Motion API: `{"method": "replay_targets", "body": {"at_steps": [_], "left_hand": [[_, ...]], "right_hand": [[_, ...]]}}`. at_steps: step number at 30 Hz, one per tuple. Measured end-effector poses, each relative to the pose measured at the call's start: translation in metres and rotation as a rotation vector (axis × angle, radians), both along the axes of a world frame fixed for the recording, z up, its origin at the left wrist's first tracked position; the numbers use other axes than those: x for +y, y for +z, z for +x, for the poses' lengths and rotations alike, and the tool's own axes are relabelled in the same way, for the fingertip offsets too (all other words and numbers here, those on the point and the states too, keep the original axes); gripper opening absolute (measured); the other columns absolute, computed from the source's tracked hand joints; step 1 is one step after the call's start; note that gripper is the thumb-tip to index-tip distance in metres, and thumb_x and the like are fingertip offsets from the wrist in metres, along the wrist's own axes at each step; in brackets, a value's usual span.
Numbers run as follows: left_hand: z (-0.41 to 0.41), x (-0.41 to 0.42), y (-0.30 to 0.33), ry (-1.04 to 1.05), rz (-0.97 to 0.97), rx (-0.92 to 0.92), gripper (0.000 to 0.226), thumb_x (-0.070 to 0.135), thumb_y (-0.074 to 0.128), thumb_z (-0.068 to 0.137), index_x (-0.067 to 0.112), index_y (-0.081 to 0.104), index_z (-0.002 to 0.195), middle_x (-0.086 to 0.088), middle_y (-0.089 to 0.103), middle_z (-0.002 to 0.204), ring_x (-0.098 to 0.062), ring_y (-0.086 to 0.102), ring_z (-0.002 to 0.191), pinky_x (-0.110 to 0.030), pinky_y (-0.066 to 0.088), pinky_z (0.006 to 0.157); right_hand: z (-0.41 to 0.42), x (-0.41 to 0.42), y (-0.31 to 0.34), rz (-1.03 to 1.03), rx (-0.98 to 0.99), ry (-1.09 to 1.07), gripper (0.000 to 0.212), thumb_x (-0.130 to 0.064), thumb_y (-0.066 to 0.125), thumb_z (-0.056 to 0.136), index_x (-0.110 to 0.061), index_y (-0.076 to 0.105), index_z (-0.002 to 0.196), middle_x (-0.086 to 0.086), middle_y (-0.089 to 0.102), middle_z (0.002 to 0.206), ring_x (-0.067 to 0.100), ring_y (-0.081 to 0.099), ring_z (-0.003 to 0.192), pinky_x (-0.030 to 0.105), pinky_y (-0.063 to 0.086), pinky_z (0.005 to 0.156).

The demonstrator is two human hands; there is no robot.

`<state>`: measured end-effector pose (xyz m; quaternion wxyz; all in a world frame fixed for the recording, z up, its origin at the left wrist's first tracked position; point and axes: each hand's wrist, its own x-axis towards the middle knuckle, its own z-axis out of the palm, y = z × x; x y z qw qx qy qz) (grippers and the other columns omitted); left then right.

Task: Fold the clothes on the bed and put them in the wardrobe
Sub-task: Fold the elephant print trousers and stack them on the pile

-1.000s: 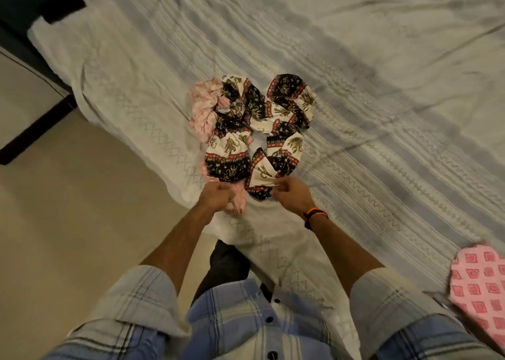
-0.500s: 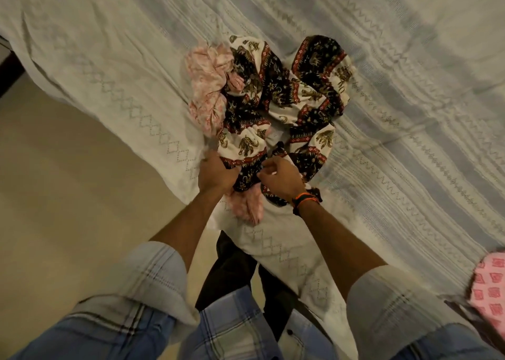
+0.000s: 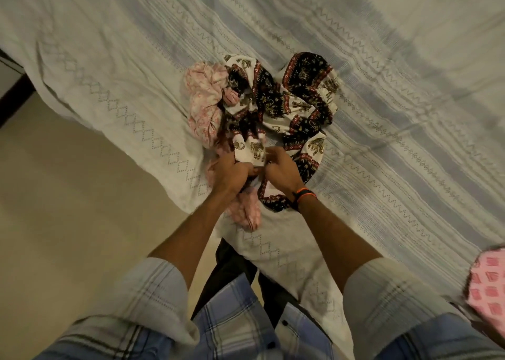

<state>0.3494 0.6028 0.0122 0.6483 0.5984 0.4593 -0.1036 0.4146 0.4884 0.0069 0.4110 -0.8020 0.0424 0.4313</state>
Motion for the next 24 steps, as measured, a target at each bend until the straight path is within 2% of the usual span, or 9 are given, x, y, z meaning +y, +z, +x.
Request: {"method": "replay_targets", "body": {"at_steps": [2,6,9,11,13,16,18,20,24], "left_hand": [[0.002,-0.008,0.021,0.017,-0.013,-0.063,0.04,0.0,0.055,0.058,0.028,0.072,0.081,-0.003,0.072,0.088,-0.031,0.068,0.091,-0.055,0.058,0.076],[-0.006,-0.03,0.068,-0.078,-0.08,-0.132,0.04,-0.018,0.039,0.078,0.013,0.064,0.084,-0.004,0.063,0.068,-0.014,0.06,0.058,-0.027,0.05,0.047],[-0.019,-0.046,0.088,-0.24,-0.129,-0.171,0.044,-0.027,0.033,0.074,0.006,0.062,0.073,0.0,0.059,0.053,-0.012,0.054,0.049,-0.023,0.043,0.043],[-0.025,-0.056,0.103,-0.313,-0.121,-0.165,0.032,-0.027,0.039,0.068,-0.004,0.06,0.073,0.007,0.056,0.049,-0.011,0.052,0.05,-0.019,0.038,0.042],[-0.03,-0.064,0.118,-0.307,-0.183,-0.165,0.017,-0.019,0.044,0.067,-0.006,0.054,0.07,0.01,0.054,0.045,-0.005,0.051,0.043,-0.016,0.037,0.04],[-0.042,-0.078,0.129,-0.177,-0.275,-0.174,0.015,-0.004,0.046,0.069,0.005,0.056,0.075,0.003,0.064,0.062,-0.012,0.062,0.061,-0.024,0.052,0.061],[-0.046,-0.081,0.127,-0.05,-0.237,-0.16,0.022,0.009,0.053,0.067,0.007,0.062,0.087,-0.005,0.065,0.077,-0.023,0.06,0.076,-0.038,0.051,0.077],[-0.052,-0.093,0.133,0.035,-0.177,-0.14,0.019,0.024,0.045,0.089,0.014,0.06,0.084,-0.002,0.06,0.07,-0.018,0.054,0.067,-0.033,0.046,0.067],[-0.047,-0.109,0.157,0.284,-0.394,-0.224,0.044,0.038,0.028,0.102,0.01,0.058,0.085,-0.008,0.068,0.063,-0.021,0.062,0.06,-0.024,0.048,0.042]], "right_hand": [[0.003,-0.004,0.017,0.115,0.116,-0.244,0.031,-0.017,0.046,0.093,-0.011,0.059,0.122,0.012,0.067,0.114,0.023,0.063,0.097,0.054,0.053,0.094],[0.007,-0.013,0.053,0.389,0.393,-0.53,0.052,-0.054,0.042,0.099,-0.01,0.067,0.108,0.01,0.065,0.098,0.024,0.062,0.09,0.041,0.05,0.085],[0.006,-0.017,0.077,0.425,0.345,-0.428,0.041,-0.025,0.067,0.091,0.006,0.064,0.117,0.02,0.067,0.115,0.035,0.065,0.104,0.045,0.054,0.092],[0.002,-0.024,0.097,0.337,0.229,-0.35,0.025,-0.011,0.072,0.086,0.007,0.064,0.1,0.022,0.065,0.105,0.032,0.064,0.091,0.041,0.053,0.081],[0.0,-0.031,0.111,0.358,0.165,-0.322,0.016,-0.01,0.073,0.082,-0.001,0.06,0.085,0.018,0.067,0.107,0.029,0.064,0.093,0.042,0.054,0.087],[-0.008,-0.052,0.13,0.443,0.132,-0.34,0.044,-0.026,0.075,0.054,-0.01,0.066,0.094,0.011,0.065,0.119,0.032,0.062,0.106,0.046,0.051,0.096],[-0.014,-0.069,0.146,0.556,0.09,-0.337,0.025,-0.024,0.067,0.053,-0.014,0.059,0.075,0.009,0.063,0.1,0.03,0.06,0.091,0.038,0.051,0.077],[-0.021,-0.095,0.169,0.615,0.009,-0.315,0.019,-0.021,0.062,0.056,-0.013,0.052,0.071,0.009,0.057,0.084,0.027,0.054,0.076,0.026,0.045,0.058],[-0.026,-0.133,0.195,0.751,-0.069,-0.261,0.048,-0.021,0.064,0.049,-0.009,0.053,0.094,0.016,0.045,0.092,0.032,0.044,0.082,0.036,0.036,0.066]]}}
